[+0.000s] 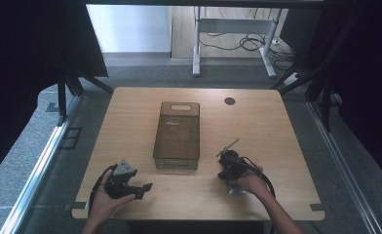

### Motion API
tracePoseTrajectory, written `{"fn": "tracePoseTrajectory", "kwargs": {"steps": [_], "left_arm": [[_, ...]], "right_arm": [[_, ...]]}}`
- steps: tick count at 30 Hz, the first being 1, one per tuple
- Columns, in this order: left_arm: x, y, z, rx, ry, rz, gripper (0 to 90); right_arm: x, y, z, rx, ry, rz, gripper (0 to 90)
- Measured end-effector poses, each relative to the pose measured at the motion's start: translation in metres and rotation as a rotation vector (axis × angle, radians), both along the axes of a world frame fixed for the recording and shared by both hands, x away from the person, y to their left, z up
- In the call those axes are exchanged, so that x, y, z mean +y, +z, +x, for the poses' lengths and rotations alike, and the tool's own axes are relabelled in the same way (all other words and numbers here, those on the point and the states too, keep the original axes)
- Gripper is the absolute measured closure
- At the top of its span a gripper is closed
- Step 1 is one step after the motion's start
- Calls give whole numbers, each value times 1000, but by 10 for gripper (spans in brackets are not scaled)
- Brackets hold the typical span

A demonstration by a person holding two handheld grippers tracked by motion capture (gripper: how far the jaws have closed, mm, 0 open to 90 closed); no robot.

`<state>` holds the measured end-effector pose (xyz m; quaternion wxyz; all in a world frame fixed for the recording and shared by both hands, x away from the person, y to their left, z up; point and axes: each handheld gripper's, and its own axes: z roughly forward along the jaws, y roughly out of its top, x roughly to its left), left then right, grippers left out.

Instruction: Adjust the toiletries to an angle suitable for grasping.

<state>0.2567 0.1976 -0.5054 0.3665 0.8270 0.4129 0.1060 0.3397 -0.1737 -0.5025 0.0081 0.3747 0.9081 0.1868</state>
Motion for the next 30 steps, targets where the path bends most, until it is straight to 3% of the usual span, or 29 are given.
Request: {"fn": "tracePoseTrajectory", "kwargs": {"steps": [14,30], "left_arm": [[-1,-2,1,10,2,2,194],[-2,-2,1,10,-2,5,195]], "right_arm": [[-22,2,-6,-1,-40,2,898],[-31,1,-8,0,-52,6,860]]}}
